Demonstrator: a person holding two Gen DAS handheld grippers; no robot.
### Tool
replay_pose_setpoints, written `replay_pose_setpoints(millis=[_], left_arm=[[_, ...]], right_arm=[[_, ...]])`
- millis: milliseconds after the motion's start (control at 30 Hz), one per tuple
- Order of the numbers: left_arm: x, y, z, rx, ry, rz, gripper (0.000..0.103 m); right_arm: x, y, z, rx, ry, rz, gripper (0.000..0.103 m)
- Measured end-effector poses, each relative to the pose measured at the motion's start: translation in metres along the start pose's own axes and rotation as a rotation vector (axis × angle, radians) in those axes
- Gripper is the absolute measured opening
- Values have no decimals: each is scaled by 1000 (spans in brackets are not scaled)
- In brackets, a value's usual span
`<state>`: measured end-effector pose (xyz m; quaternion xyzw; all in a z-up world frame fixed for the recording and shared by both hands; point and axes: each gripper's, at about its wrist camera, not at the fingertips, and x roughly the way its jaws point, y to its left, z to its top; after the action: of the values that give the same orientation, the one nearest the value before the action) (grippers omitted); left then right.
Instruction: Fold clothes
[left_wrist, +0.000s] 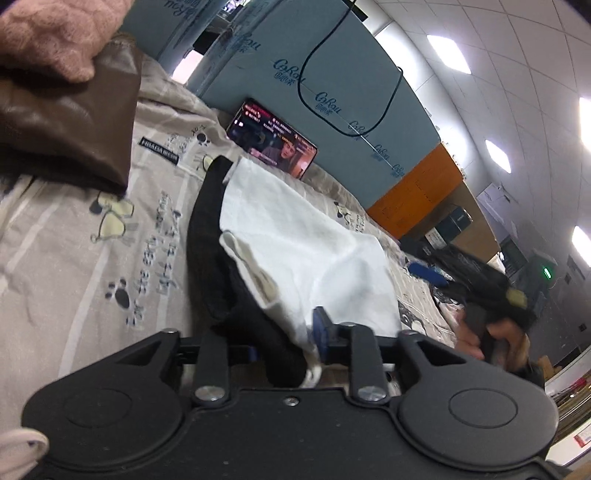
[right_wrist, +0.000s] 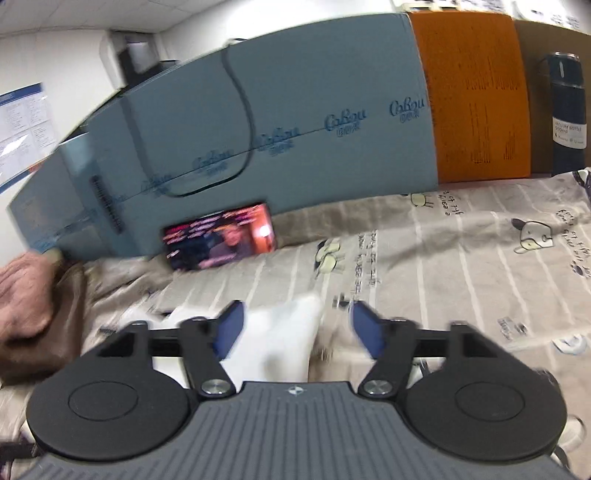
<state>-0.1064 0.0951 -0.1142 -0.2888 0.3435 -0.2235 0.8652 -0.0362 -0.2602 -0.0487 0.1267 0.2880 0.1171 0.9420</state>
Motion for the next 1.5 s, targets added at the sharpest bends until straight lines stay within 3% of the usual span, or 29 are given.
replay_pose_setpoints(millis=[67,267,433,633,733,900,967,1033,1133,1200,1333,1500], left_arm=[[-1,2,-2,-22,1,-7,47],[0,3,-10,-34,23,-15,48],[-2,1,-14,-28,17,-8,48],[2,-1,-14,-10,17,4,48],[3,-2,-14,-5,18,7,48],[6,-7,-12,16,19,38,48],[8,-10,-12,35,19,58,48],[9,-12,-13,51,16,70,46],[9,-16,-14,89,12,81,45],[10,-18,-15,125,13,79,38],[6,-19,-14,125,8,55,28],[-5,-9,-7,14,29,-46,25]], right_arm=[[-21,-4,-14,38,42,56,64],[-52,0,-57,45,135,89,64],[-66,13,-70,4,112,120,61],[-60,17,-77,38,209,129,61],[-50,14,-77,59,229,92,60],[-39,9,-74,109,222,115,60],[-34,8,-73,127,220,117,56],[-32,8,-74,124,217,99,39],[-34,11,-75,92,204,71,22],[-37,12,-75,79,191,73,14],[-44,11,-70,91,176,86,10],[-59,6,-60,151,155,107,8]])
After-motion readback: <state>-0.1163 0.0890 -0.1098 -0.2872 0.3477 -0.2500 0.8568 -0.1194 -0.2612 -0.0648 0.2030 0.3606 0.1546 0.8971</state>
